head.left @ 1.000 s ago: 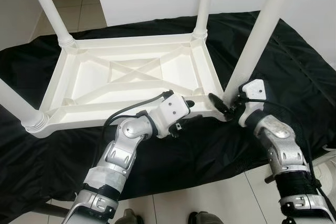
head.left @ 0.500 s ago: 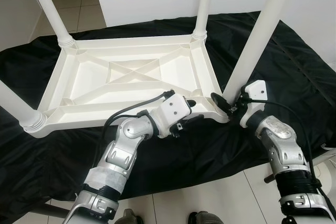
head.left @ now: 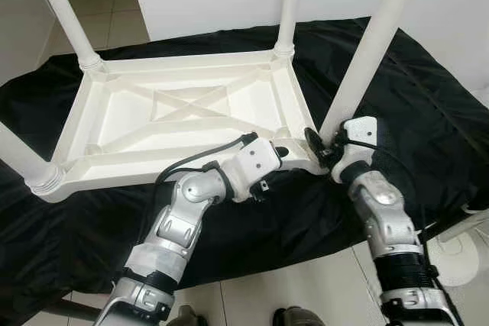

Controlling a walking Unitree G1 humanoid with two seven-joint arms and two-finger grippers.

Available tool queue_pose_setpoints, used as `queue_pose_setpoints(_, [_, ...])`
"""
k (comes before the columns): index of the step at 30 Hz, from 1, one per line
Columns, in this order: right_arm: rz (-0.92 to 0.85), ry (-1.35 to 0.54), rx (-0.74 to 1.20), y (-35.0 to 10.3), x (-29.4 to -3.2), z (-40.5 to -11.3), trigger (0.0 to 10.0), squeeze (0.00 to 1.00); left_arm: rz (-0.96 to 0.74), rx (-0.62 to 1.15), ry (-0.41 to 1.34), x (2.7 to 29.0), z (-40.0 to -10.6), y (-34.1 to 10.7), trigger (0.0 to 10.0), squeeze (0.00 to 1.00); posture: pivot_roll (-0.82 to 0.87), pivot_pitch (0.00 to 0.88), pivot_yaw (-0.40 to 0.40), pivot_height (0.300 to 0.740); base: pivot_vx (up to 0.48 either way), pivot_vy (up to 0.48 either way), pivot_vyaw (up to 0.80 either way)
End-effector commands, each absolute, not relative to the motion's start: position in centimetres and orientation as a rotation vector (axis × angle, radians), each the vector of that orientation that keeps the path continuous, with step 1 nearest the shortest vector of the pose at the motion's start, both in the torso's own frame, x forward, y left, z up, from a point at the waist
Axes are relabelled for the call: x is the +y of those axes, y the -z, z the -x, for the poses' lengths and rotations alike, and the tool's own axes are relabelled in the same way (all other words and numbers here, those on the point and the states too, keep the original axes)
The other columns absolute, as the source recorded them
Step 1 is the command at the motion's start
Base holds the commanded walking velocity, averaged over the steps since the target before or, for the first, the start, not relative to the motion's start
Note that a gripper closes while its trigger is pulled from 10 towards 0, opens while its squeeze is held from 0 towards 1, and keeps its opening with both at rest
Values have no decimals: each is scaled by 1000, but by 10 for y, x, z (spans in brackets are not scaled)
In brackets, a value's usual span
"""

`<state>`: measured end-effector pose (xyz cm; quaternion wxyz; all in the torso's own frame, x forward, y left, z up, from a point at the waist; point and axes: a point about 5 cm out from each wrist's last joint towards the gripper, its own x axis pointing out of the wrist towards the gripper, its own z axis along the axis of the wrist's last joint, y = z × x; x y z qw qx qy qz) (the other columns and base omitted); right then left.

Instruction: Building children table

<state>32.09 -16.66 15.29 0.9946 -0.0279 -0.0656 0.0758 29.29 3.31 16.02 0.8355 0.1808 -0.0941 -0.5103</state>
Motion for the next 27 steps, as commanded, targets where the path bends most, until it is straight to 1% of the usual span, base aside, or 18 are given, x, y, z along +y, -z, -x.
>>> queue_pose_setpoints(1, [30, -34, -138, -157, -169, -322, 10000, 0, -369, -188, 974, 39, -297, -155, 10000, 0, -147, 61, 46, 740, 0, 0, 0])
queue_pose_setpoints(5, [24, 17, -128, -156, -168, -321, 10000, 0, -371, -185, 972, 39, -297, -155, 10000, 0, -147, 61, 46, 740, 0, 0, 0])
queue_pose_setpoints(8, [5, 149, -109, -149, -155, -318, 10000, 0, -368, -184, 969, 39, -296, -154, 10000, 0, -146, 60, 42, 740, 0, 0, 0])
queue_pose_setpoints(9, [5, 149, -109, -149, -155, -318, 10000, 0, -368, -184, 969, 39, -296, -154, 10000, 0, -146, 60, 42, 740, 0, 0, 0])
queue_pose_setpoints(11, [-28, 160, -112, -151, -141, -318, 10000, 0, -366, -184, 967, 37, -296, -154, 10000, 0, -143, 61, 38, 740, 0, 0, 0])
queue_pose_setpoints(14, [-31, 83, -138, -156, -125, -318, 10000, 0, -362, -187, 966, 35, -296, -155, 10000, 0, -146, 60, 38, 740, 0, 0, 0])
queue_pose_setpoints(16, [-37, 74, -133, -156, -125, -318, 10000, 0, -363, -188, 966, 35, -296, -155, 10000, 0, -148, 58, 38, 740, 0, 0, 0])
queue_pose_setpoints(21, [-40, 105, -109, -153, -137, -320, 10000, 0, -367, -191, 962, 36, -297, -156, 10000, 0, -144, 56, 32, 740, 0, 0, 0])
queue_pose_setpoints(23, [-40, 107, -112, -153, -138, -321, 10000, 0, -367, -191, 960, 36, -297, -156, 10000, 0, -144, 56, 32, 740, 0, 0, 0])
queue_pose_setpoints(24, [-49, 86, -120, -155, -139, -321, 10000, 1000, -366, -192, 957, 36, -297, -156, 10000, 0, -145, 55, 30, 740, 0, 0, 0])
queue_pose_setpoints(27, [-42, 52, -141, -158, -140, -321, 10000, 1000, -365, -194, 953, 36, -298, -156, 10000, 0, -144, 55, 30, 740, 0, 0, 0])
